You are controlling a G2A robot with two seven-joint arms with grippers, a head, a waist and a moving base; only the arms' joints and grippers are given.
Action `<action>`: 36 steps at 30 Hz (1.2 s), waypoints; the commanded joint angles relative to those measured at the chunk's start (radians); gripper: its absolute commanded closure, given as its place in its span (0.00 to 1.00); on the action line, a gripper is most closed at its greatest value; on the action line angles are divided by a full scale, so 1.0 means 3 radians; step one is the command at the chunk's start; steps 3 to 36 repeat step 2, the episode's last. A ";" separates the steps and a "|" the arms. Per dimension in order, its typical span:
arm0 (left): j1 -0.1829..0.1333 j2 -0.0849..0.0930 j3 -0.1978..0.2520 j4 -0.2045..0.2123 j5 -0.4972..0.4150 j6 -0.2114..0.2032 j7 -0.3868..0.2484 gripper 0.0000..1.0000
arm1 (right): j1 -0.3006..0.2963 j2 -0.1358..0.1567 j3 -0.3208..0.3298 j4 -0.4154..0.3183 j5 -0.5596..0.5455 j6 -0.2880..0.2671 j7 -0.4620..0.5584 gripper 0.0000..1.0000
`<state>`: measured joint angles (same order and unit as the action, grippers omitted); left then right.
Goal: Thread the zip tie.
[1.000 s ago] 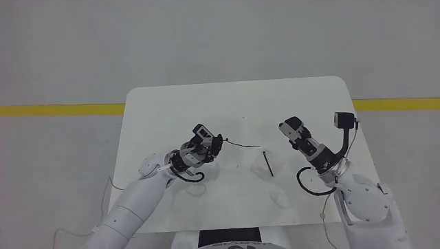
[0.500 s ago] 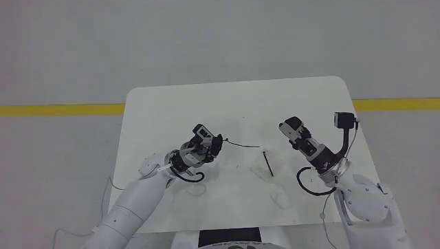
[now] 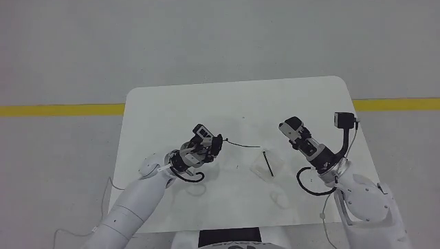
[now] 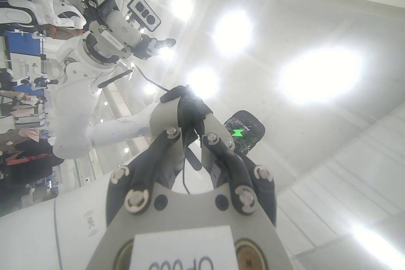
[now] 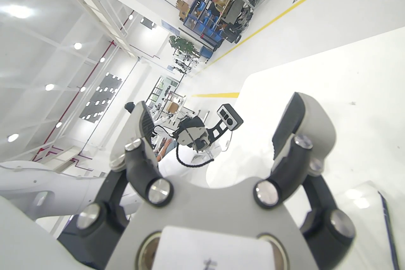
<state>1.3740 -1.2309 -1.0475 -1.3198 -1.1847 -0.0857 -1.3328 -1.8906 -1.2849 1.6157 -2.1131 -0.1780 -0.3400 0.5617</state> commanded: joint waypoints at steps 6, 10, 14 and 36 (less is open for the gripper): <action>0.0000 0.0000 0.0000 0.0000 0.0000 0.0000 0.0000 1.00 | 0.0000 0.0000 0.0000 0.0000 0.0000 0.0000 0.0000 0.00; 0.0000 0.0000 0.0000 0.0000 0.0000 0.0000 0.0000 1.00 | 0.0000 0.0000 0.0000 0.0000 0.0000 0.0000 0.0000 0.00; 0.0000 0.0000 0.0000 0.0000 0.0000 0.0000 0.0000 1.00 | 0.0000 0.0000 0.0000 0.0000 0.0000 0.0000 0.0000 0.00; 0.0000 0.0000 0.0000 0.0000 0.0000 0.0000 0.0000 1.00 | 0.0000 0.0000 0.0000 0.0000 0.0000 0.0000 0.0000 0.00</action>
